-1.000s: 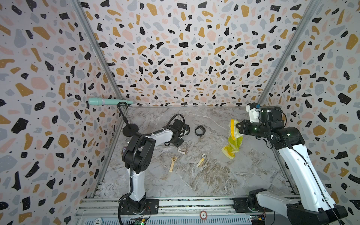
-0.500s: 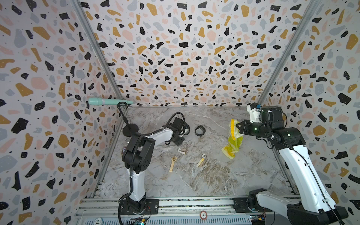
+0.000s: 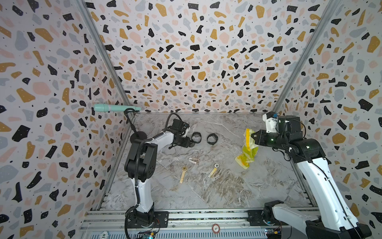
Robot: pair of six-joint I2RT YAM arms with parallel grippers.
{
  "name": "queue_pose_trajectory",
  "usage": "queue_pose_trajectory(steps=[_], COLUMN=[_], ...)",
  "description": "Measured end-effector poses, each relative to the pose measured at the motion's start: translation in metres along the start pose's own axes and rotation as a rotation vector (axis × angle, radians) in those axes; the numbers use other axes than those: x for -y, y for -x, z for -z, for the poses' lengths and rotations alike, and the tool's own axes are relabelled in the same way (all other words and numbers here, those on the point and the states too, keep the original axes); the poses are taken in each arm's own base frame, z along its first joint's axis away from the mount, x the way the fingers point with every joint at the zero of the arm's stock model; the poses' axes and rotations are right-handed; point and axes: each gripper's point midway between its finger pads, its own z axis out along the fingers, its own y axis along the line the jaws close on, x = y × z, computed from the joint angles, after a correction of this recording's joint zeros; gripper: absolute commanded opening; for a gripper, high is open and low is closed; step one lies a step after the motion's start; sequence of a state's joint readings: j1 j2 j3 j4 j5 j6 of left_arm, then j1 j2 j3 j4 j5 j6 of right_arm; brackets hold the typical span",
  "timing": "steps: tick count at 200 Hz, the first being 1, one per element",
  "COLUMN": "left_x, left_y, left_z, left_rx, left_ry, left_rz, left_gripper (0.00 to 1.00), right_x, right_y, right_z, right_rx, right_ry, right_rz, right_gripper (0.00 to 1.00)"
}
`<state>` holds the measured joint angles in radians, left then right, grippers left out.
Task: Wipe the watch dial
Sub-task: Adjust the watch at the center of the board.
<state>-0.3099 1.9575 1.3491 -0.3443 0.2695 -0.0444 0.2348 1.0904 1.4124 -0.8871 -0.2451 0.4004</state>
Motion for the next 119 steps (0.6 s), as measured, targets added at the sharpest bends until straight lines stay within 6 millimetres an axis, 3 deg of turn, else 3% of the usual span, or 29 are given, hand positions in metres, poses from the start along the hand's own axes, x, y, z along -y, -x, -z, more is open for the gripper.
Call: queue_pose_trajectory(steps=[74,119], left_x=[0.025,0.039], left_y=[0.038,0.029], left_z=[0.011,0.006], left_rx=[0.097,0.057], left_ry=[-0.107,-0.095], left_rz=[0.098,0.093], left_gripper=[0.50,0.50], right_x=[0.002,0.002], right_y=[-0.001,-0.003], right_z=[0.005,0.005], right_rx=[0.019,0.019], right_ry=[-0.009,-0.010], right_rz=[0.001,0.000], right_gripper=[0.00,0.00])
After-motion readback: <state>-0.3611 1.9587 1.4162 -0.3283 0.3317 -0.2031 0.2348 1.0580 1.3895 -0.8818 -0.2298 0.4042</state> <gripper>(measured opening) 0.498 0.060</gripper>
